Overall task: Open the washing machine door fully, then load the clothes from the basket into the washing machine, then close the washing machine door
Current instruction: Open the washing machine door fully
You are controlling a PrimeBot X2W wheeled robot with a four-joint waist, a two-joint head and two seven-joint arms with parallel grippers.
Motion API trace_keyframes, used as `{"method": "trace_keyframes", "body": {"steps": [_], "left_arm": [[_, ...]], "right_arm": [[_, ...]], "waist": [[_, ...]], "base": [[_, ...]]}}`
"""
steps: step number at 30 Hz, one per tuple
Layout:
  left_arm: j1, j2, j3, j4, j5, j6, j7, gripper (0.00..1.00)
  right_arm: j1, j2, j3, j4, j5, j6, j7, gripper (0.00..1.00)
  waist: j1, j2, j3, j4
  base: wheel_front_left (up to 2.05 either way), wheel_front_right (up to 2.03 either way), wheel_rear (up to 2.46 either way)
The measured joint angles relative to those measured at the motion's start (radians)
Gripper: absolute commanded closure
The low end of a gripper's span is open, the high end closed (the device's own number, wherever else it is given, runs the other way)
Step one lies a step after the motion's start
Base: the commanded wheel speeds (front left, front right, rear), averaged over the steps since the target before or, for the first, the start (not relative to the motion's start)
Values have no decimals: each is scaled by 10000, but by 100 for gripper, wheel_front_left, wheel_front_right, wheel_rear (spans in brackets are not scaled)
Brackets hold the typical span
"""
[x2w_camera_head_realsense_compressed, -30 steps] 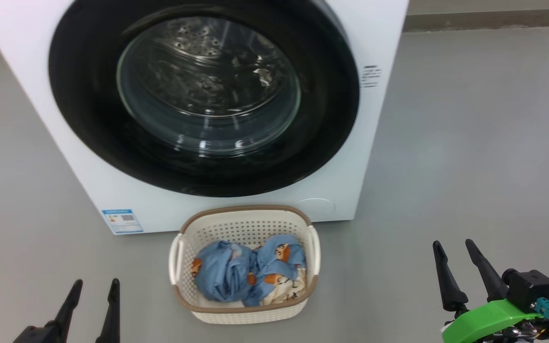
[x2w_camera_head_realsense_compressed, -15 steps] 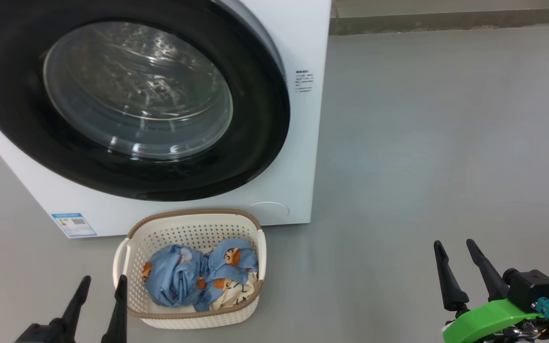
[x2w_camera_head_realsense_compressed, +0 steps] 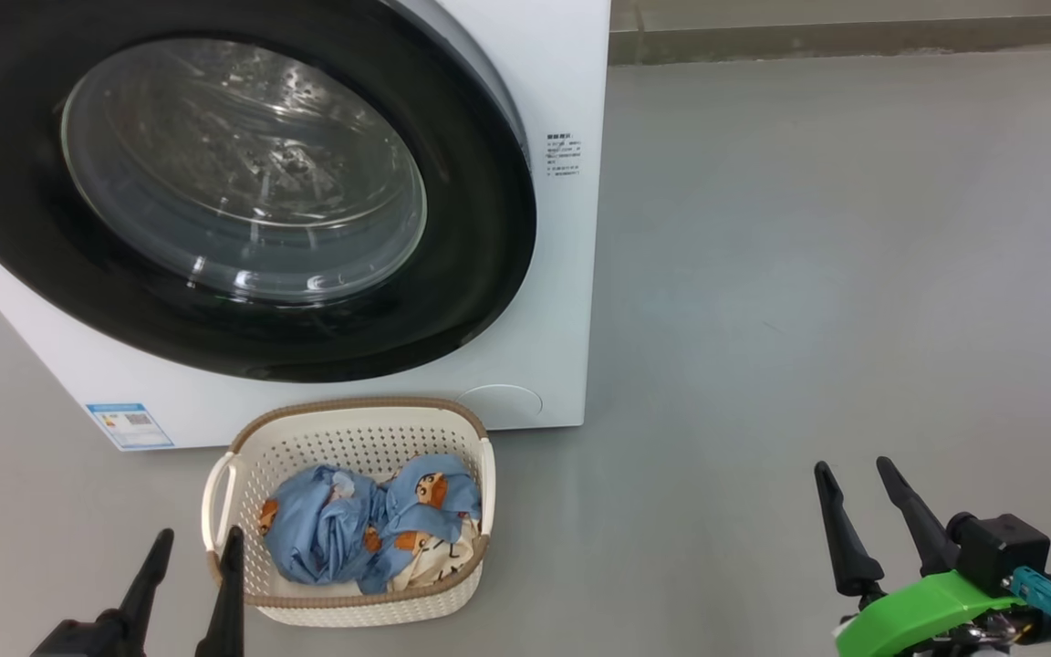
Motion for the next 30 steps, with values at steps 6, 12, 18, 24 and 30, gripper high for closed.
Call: {"method": "trace_keyframes", "body": {"steps": [6,12,18,24,30], "left_arm": [[38,-203,13,-2,0,0,0,0],[110,-447,-10,-4,-90,0,0,0],[89,-474,-36,-17,-163,0,0,0],[-272,-522,-171,-98,-251,0,0,0],[-540,-591,-357,-144,-357,0,-2,0]], "right_arm": [[-404,52,395,-102,460,0,-2,100],[-1007,299,652,-487,2295,0,-6,100],[-2139,339,802,-1051,5005,0,-13,100],[-3297,107,537,-1313,8040,0,-58,100],[-4285,-625,794,-1402,10661,0,180,100]], "waist": [[-1,0,58,89],[0,0,159,206],[0,0,399,359],[0,0,765,593],[0,0,1173,831]], "base": [[0,0,0],[0,0,0],[0,0,0],[0,0,0],[0,0,0]]}}
